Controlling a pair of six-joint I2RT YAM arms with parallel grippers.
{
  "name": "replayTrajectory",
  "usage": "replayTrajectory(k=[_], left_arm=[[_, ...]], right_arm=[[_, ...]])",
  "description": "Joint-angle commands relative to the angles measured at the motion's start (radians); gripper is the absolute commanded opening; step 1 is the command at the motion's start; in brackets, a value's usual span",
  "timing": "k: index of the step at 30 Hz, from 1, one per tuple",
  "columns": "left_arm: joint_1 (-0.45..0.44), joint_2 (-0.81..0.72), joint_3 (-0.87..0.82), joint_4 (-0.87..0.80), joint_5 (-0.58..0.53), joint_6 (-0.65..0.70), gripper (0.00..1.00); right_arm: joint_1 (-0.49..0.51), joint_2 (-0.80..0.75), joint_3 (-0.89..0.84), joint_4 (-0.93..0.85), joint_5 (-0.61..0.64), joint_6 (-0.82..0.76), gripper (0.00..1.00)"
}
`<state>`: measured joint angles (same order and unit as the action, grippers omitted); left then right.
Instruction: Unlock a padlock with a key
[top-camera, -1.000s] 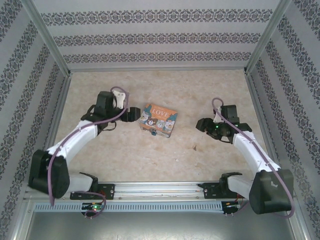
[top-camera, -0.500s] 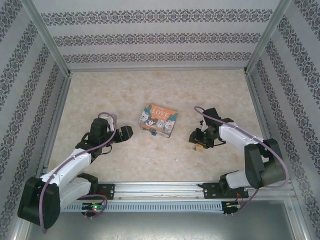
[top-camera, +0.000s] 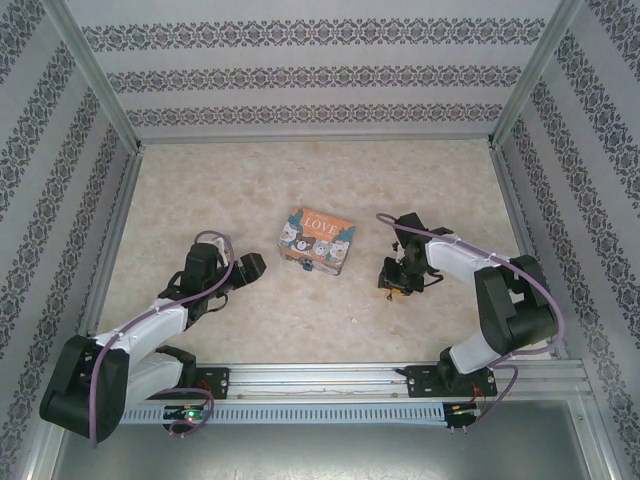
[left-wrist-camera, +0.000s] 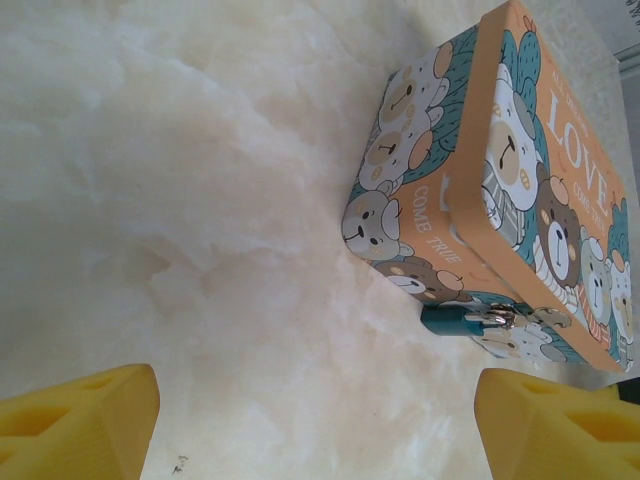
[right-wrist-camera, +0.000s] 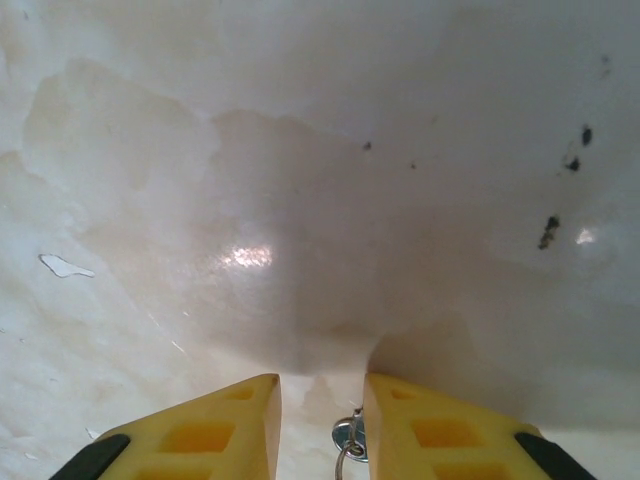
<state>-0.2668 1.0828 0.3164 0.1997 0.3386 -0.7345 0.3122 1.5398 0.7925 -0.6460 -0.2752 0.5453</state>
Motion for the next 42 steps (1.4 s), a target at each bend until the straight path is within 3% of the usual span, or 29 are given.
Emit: replayTrajectory(k=[1,22,28,42], left_arm=[[0.0,0.002,0.015,0.043,-0.01,-0.006,0.82],[-0.001,0.008,0.009,0.041,-0.015,-0.003,0.83],[-0.001,0.002,0.007,0.037,-0.015,-0.003,0.83],[-0.001,-0.037,0.018,0.001,-0.027,0.005,0.83]], right_arm=[[0.023,-0.026,0.022,-0.087,0.064,-0.012,0.3],[0.085,-0.017,0.013,-0.131,0.102,-0.006,0.28],[0.093,0.006,0.011,-0.13,0.102,-0.01,0.19],[0.095,-0.004,-0.003,-0.143,0.128,-0.018,0.07]])
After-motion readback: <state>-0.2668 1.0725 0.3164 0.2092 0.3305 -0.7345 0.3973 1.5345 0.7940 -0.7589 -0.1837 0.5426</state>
